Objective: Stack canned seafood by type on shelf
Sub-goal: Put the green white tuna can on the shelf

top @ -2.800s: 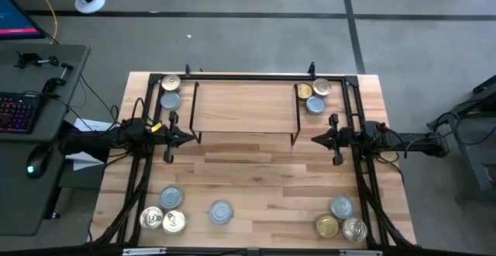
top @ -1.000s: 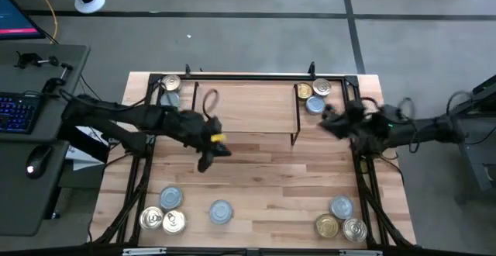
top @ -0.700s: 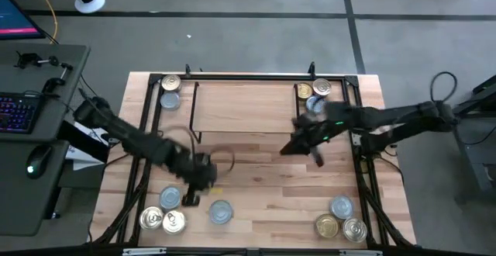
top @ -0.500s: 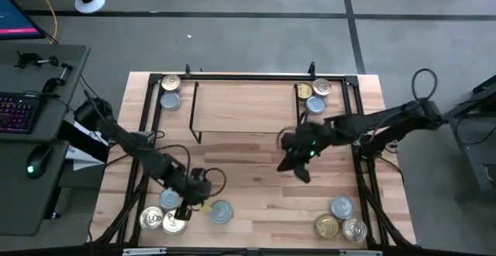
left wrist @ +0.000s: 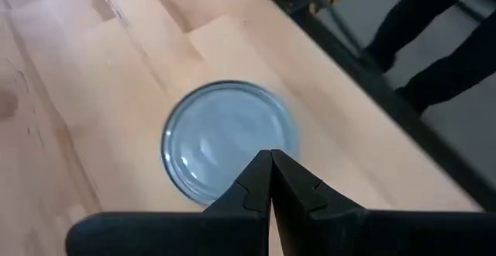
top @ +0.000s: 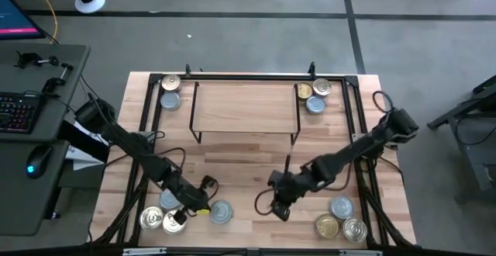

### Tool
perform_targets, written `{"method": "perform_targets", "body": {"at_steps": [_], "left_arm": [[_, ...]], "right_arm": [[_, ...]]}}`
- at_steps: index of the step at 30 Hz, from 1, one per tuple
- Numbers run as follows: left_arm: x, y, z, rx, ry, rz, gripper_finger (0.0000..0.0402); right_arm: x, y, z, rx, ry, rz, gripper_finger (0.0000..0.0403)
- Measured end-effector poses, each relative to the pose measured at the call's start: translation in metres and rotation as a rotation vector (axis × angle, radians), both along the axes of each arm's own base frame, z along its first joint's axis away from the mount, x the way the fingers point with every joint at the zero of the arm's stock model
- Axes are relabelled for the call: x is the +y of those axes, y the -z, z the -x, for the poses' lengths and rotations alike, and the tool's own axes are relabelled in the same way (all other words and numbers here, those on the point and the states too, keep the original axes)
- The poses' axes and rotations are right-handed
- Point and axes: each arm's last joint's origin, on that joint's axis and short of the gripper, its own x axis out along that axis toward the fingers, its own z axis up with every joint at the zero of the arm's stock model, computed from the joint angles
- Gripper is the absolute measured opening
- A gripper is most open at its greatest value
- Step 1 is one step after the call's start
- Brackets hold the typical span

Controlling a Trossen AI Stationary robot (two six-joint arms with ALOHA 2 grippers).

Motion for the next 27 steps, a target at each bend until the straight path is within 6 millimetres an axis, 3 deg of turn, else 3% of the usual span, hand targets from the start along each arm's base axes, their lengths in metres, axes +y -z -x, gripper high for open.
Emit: {"method": "perform_targets", "body": {"at_steps": [10,18,27], "left_arm": [[-0.022,0.028,-0.017,0.053,0.023,-0.092,0.0],[-0.033,0.04,-0.042,0.021,-0.125,-0.146,0.0],[-0.014,0.051,-0.104,-0.115,-0.205,-0.185,0.0]], "right_arm": [[0.009,0.045,-0.02,-0.008,-0.112,0.101,0.0],[0.008,0.057,-0.024,-0.031,-0.189,0.181,0.0],[0.007,0.056,-0.019,-0.002,-0.271,0.219,0.0]]}}
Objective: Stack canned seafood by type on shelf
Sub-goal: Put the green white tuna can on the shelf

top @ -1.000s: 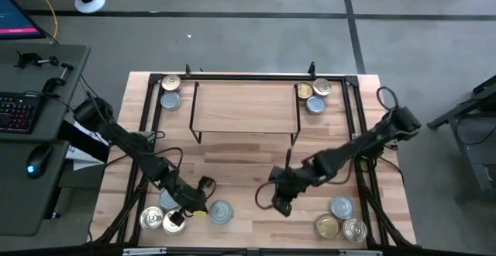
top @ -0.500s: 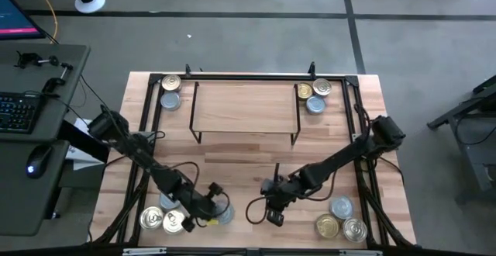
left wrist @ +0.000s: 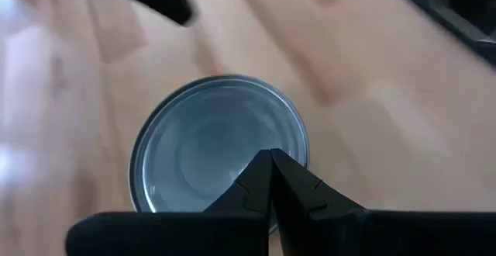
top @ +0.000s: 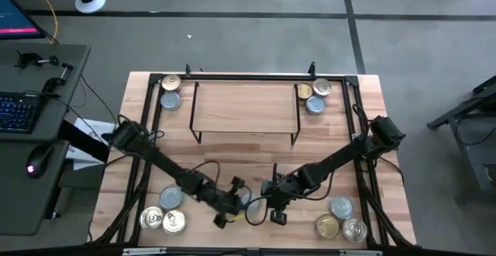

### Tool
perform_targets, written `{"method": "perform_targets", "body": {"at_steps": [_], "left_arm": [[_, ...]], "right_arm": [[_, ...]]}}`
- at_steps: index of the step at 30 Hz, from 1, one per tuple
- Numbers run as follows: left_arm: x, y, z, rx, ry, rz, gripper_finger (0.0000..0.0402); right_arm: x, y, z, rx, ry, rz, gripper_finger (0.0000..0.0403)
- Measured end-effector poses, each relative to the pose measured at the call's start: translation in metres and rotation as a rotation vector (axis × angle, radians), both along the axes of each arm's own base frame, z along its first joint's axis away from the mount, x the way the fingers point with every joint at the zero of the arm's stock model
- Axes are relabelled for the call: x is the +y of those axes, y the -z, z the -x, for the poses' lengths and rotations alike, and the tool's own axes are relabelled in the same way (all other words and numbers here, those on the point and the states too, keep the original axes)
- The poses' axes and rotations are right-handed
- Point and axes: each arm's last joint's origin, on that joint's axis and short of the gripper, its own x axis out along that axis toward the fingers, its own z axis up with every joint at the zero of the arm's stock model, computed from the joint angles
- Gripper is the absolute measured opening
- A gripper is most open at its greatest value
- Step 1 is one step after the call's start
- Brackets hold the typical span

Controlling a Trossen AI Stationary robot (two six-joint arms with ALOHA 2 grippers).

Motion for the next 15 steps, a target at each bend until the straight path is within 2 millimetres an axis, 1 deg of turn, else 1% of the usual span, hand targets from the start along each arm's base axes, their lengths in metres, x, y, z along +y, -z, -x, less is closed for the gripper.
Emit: {"method": "perform_targets", "body": {"at_steps": [3,6,10,14,15], "left_arm": [[0.008,-0.001,-0.02,-0.009,-0.021,-0.023,0.0],[0.014,-0.007,-0.03,0.015,-0.043,-0.035,0.0],[0.021,-0.023,-0.03,0.042,-0.087,-0.016,0.0],[0.028,-0.043,-0.025,0.037,-0.149,0.007,0.0],[0.031,-0.043,-0.022,0.053,-0.177,0.004,0.0]], "right_arm": [[-0.003,0.0,0.006,0.055,-0.006,0.027,0.0],[-0.009,-0.004,0.015,0.115,-0.014,0.086,0.0],[-0.015,-0.004,0.024,0.175,-0.015,0.175,0.0],[-0.017,-0.003,0.022,0.128,-0.01,0.264,0.0],[-0.017,-0.001,0.021,0.109,0.001,0.29,0.0]]}}
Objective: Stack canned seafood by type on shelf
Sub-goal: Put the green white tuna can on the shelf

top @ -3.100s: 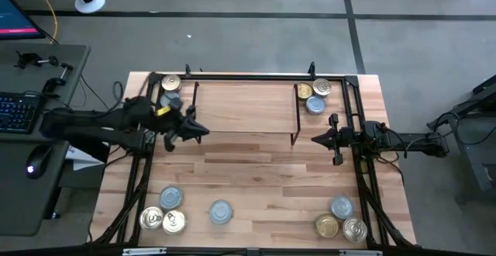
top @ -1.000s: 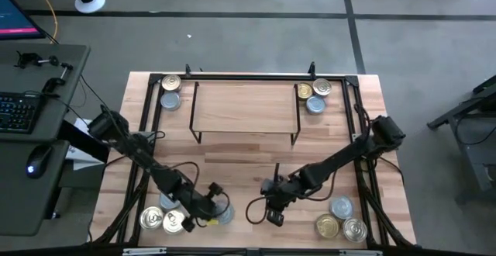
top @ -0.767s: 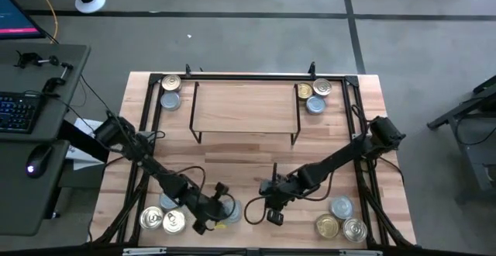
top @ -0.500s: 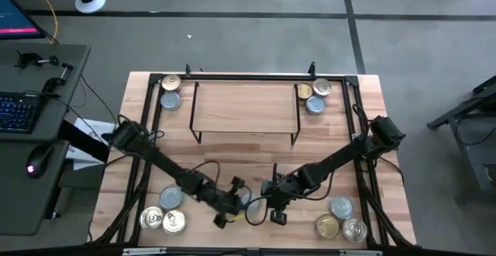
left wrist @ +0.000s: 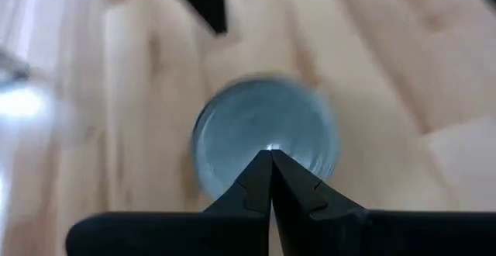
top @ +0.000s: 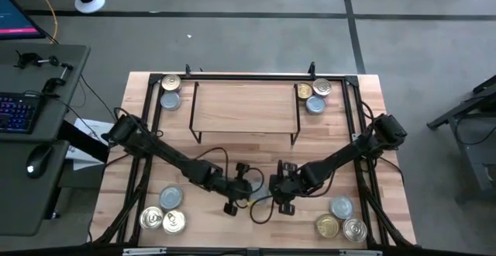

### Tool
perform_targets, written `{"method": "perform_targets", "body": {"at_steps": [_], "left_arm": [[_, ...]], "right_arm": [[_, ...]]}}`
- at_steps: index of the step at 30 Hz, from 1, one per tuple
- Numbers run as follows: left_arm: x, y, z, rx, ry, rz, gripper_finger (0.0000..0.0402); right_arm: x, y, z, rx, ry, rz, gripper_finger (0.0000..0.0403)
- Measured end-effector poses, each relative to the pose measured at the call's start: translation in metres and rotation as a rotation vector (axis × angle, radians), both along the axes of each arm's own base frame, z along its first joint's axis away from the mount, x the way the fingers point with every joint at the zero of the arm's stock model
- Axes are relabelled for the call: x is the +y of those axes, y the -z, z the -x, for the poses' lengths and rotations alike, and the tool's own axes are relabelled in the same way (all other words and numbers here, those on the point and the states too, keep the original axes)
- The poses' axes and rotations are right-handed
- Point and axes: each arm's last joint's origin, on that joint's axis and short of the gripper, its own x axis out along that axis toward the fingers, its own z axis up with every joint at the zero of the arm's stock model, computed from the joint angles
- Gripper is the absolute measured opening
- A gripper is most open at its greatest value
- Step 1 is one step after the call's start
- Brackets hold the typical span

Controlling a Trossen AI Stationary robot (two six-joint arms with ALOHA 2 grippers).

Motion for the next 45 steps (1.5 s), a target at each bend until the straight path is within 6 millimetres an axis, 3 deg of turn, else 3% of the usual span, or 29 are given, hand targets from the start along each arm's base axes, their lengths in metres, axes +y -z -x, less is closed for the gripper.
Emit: {"method": "perform_targets", "body": {"at_steps": [6,11,18,29,34,45], "left_arm": [[-0.002,0.0,0.004,0.009,-0.082,0.025,0.0],[-0.008,0.019,0.003,0.054,-0.097,0.035,0.0],[-0.01,0.02,-0.003,0.006,-0.113,0.077,0.0],[-0.01,0.032,0.001,0.086,-0.1,0.038,0.0],[-0.011,0.036,0.002,0.109,-0.094,0.028,0.0],[-0.009,0.032,0.005,0.121,-0.06,0.013,0.0]], "right_arm": [[-0.001,0.008,-0.008,-0.044,0.023,0.057,0.0],[0.001,0.018,-0.01,-0.034,0.017,0.063,0.0],[0.006,0.03,-0.013,-0.03,-0.009,0.064,0.0],[0.009,0.028,-0.018,-0.096,-0.033,0.061,0.0],[0.015,0.018,-0.022,-0.105,-0.065,0.067,0.0],[0.025,-0.025,-0.041,-0.218,-0.147,0.086,0.0]]}}
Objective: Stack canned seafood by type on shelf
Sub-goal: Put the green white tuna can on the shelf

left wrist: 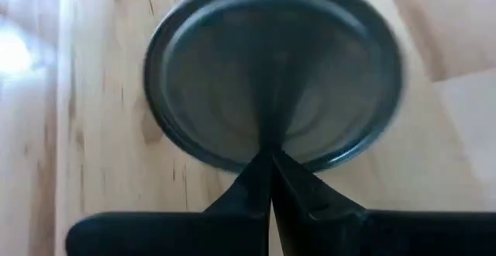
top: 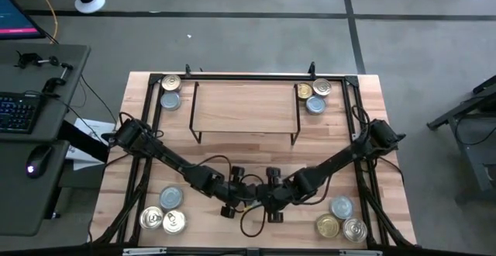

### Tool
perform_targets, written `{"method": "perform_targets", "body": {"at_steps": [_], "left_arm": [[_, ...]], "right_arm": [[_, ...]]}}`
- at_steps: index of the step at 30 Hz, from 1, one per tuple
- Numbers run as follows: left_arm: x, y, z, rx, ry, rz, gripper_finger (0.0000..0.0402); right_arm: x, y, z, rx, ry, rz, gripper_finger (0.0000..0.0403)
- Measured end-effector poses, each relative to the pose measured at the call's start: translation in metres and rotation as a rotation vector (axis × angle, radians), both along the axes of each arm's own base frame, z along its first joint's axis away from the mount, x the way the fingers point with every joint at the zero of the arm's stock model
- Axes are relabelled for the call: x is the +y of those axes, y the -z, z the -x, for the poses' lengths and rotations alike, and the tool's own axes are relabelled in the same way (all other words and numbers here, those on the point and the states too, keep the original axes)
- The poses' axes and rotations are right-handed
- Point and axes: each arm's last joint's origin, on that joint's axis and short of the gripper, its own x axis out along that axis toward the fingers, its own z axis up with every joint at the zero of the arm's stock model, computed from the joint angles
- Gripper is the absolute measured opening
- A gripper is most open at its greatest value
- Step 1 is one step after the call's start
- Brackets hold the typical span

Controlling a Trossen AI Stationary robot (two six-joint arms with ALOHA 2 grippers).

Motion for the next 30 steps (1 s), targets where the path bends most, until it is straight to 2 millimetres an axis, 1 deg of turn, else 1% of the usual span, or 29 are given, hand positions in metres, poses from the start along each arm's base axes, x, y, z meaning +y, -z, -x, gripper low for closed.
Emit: {"method": "perform_targets", "body": {"at_steps": [3,6,15,19,21,22,26,30], "left_arm": [[0.001,0.004,0.001,0.021,0.001,-0.007,0.0],[0.001,0.002,0.001,0.007,-0.005,0.002,0.0],[-0.001,-0.002,-0.002,-0.032,-0.023,0.03,0.0],[-0.002,0.0,0.001,-0.004,-0.036,0.033,0.0],[-0.004,0.001,0.005,0.034,-0.033,0.046,0.0],[-0.005,0.002,0.007,0.058,-0.028,0.059,0.0],[-0.01,0.004,0.012,0.113,-0.022,0.101,0.0],[-0.012,0.002,0.011,0.083,-0.031,0.105,0.0]], "right_arm": [[-0.001,-0.004,-0.003,-0.028,-0.001,0.029,0.0],[0.0,-0.005,-0.006,-0.06,-0.002,0.038,0.0],[-0.004,-0.007,-0.01,-0.082,-0.002,0.037,0.0],[-0.008,-0.015,-0.004,-0.048,0.005,0.061,0.0],[-0.009,-0.021,0.0,-0.029,0.023,0.062,0.0],[-0.01,-0.021,0.002,-0.011,0.04,0.061,0.0],[-0.011,-0.013,0.006,0.043,0.077,0.025,0.0],[-0.017,0.008,0.008,0.058,0.146,-0.033,0.0]]}}
